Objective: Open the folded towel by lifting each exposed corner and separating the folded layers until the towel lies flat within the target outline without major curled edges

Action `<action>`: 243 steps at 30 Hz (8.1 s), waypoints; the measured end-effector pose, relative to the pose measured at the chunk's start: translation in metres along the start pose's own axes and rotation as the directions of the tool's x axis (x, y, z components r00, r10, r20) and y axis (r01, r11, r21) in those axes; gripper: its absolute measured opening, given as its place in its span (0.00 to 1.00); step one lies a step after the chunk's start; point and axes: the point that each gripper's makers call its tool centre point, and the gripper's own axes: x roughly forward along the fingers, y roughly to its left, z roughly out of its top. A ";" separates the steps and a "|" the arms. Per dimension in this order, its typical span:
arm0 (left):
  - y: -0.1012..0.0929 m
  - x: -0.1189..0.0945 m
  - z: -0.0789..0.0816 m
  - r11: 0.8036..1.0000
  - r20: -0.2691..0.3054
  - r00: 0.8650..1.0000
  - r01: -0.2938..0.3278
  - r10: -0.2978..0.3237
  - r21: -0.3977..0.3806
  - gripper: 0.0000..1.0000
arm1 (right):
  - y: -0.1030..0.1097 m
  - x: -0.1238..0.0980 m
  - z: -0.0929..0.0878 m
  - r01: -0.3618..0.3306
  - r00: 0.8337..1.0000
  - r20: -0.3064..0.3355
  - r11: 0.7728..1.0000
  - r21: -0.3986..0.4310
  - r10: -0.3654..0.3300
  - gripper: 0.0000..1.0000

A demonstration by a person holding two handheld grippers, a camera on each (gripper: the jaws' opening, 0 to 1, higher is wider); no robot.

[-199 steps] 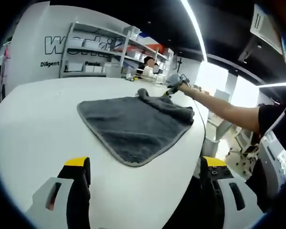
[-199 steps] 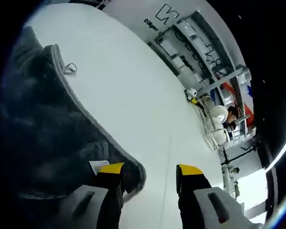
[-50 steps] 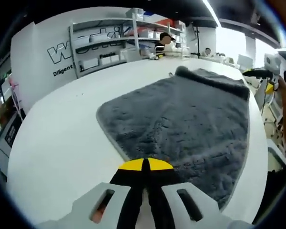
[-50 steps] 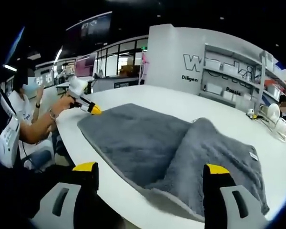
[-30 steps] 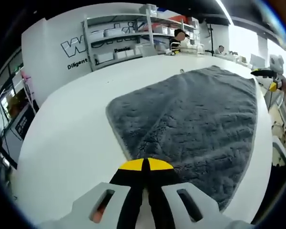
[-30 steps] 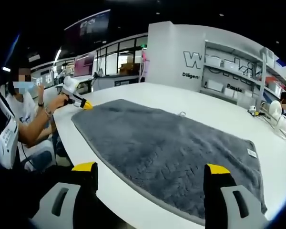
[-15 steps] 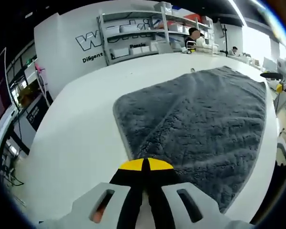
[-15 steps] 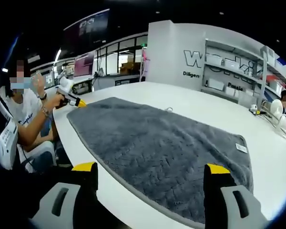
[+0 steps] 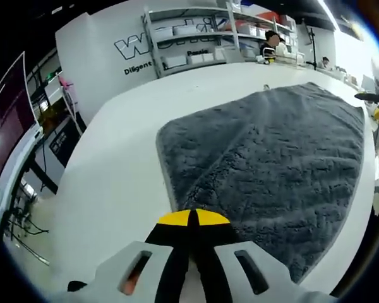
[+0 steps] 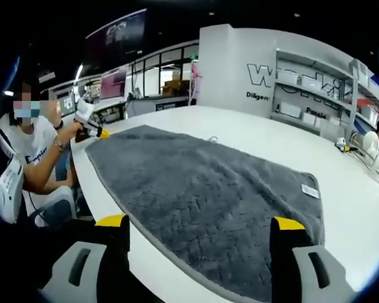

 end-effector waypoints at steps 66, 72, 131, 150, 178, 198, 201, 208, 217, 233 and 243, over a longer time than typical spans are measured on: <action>0.072 0.081 0.086 0.985 0.160 0.987 0.017 0.010 -0.170 0.20 | 0.006 0.023 0.009 -0.012 0.999 -0.048 1.000 -0.012 0.011 0.98; 0.081 0.104 0.074 0.990 0.081 0.996 -0.019 0.030 -0.137 0.16 | 0.004 0.024 0.007 -0.011 0.999 -0.053 1.000 -0.005 0.011 0.98; -0.031 -0.086 -0.030 0.982 0.192 0.979 0.098 -0.066 -0.161 0.32 | 0.000 0.008 -0.007 -0.002 1.000 -0.027 1.000 0.027 0.003 0.98; -0.010 -0.078 -0.066 0.991 0.092 0.996 0.022 -0.009 -0.133 0.03 | 0.003 0.009 -0.007 0.009 0.999 -0.041 1.000 0.022 -0.008 0.98; -0.006 -0.089 -0.078 0.991 0.072 0.997 -0.005 0.015 -0.133 0.03 | -0.027 -0.015 -0.059 0.053 0.984 -0.171 0.998 0.030 -0.047 0.37; -0.005 -0.089 -0.077 0.992 0.059 0.998 0.006 0.001 -0.123 0.02 | -0.032 -0.020 -0.080 -0.015 0.985 -0.172 0.996 0.085 0.030 0.01; -0.005 -0.091 -0.079 0.993 0.049 0.999 0.012 -0.006 -0.121 0.02 | -0.031 -0.022 -0.082 -0.018 0.982 -0.184 0.997 0.080 0.033 0.01; -0.004 -0.094 -0.082 0.991 0.043 0.999 0.019 -0.013 -0.134 0.02 | -0.029 -0.026 -0.084 -0.035 0.979 -0.197 0.996 0.083 0.050 0.01; -0.014 -0.096 -0.066 0.986 0.100 0.994 0.068 -0.054 -0.151 0.17 | -0.039 -0.027 -0.071 0.024 0.982 -0.186 0.997 0.074 -0.009 0.43; -0.016 -0.066 0.041 0.966 0.341 0.924 0.227 -0.174 -0.123 0.63 | -0.065 0.016 0.029 0.026 0.999 -0.034 1.000 -0.009 -0.026 0.90; 0.012 -0.021 0.082 0.960 0.342 0.924 0.234 -0.171 -0.152 0.70 | -0.107 0.053 0.046 0.047 0.996 -0.075 0.999 0.014 -0.046 0.99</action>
